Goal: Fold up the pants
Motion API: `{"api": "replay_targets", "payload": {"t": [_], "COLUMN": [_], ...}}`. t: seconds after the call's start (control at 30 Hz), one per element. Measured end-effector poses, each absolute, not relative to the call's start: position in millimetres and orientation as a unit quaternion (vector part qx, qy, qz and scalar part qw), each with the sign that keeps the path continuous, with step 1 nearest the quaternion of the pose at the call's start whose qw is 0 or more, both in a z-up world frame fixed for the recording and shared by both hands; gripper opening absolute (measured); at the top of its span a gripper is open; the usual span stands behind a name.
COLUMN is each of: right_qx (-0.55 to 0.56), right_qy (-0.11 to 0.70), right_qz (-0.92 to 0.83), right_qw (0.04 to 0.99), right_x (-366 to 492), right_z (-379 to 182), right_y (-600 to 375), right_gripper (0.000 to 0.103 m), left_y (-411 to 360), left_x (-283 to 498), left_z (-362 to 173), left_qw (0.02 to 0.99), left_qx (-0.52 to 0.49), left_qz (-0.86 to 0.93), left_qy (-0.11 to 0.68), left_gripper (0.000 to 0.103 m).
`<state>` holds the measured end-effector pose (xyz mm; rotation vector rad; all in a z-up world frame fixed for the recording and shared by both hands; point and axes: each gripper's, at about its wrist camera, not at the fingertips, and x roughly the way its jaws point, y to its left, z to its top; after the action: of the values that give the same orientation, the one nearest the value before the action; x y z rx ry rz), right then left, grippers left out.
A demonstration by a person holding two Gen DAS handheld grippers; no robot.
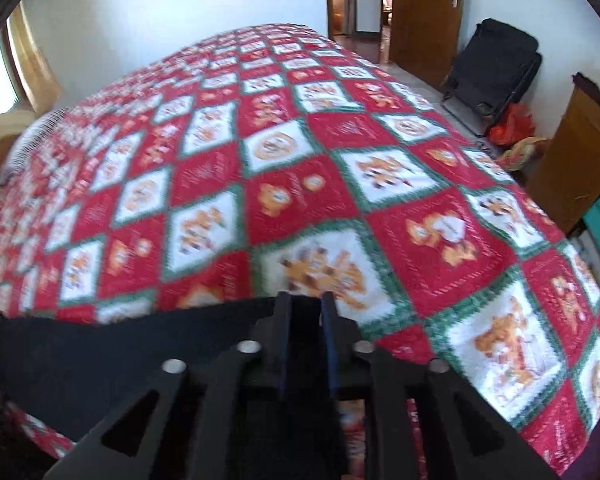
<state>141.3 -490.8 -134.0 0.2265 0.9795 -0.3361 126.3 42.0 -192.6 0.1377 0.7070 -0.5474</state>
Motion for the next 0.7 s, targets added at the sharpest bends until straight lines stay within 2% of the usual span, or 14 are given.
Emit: {"api": "replay_targets", "payload": {"t": [0.2, 0.23, 0.33, 0.4, 0.57, 0.7], "right_qx": [0.130, 0.128, 0.113, 0.098, -0.020, -0.148], "right_qy": [0.418, 0.409, 0.408, 0.419, 0.486, 0.496], "right_qz": [-0.191, -0.175, -0.136, -0.090, 0.038, 0.083], "right_qw": [0.879, 0.886, 0.896, 0.898, 0.873, 0.852], "right_x": [92.3, 83.7, 76.5, 76.9, 84.5, 81.1], "right_z": [-100.4, -94.2, -92.6, -99.9, -144.6, -173.0], "right_y": [-482.2, -469.5, -433.0, -401.3, -289.4, -223.8], "right_gripper": [0.021, 0.023, 0.036, 0.036, 0.036, 0.036], "left_y": [46.7, 47.6, 45.2, 44.0, 50.6, 56.8], "left_x": [125.2, 125.2, 123.4, 121.9, 120.6, 121.9], "left_z": [-190.3, -190.7, -192.1, -191.6, -188.9, -188.7], "left_qw": [0.899, 0.899, 0.900, 0.900, 0.900, 0.901], "left_qx": [0.056, 0.053, 0.063, 0.069, 0.060, 0.051], "left_qz": [-0.262, -0.262, -0.259, -0.256, -0.252, -0.249], "left_qy": [0.346, 0.346, 0.346, 0.346, 0.351, 0.352], "left_gripper": [0.103, 0.103, 0.103, 0.103, 0.103, 0.103]}}
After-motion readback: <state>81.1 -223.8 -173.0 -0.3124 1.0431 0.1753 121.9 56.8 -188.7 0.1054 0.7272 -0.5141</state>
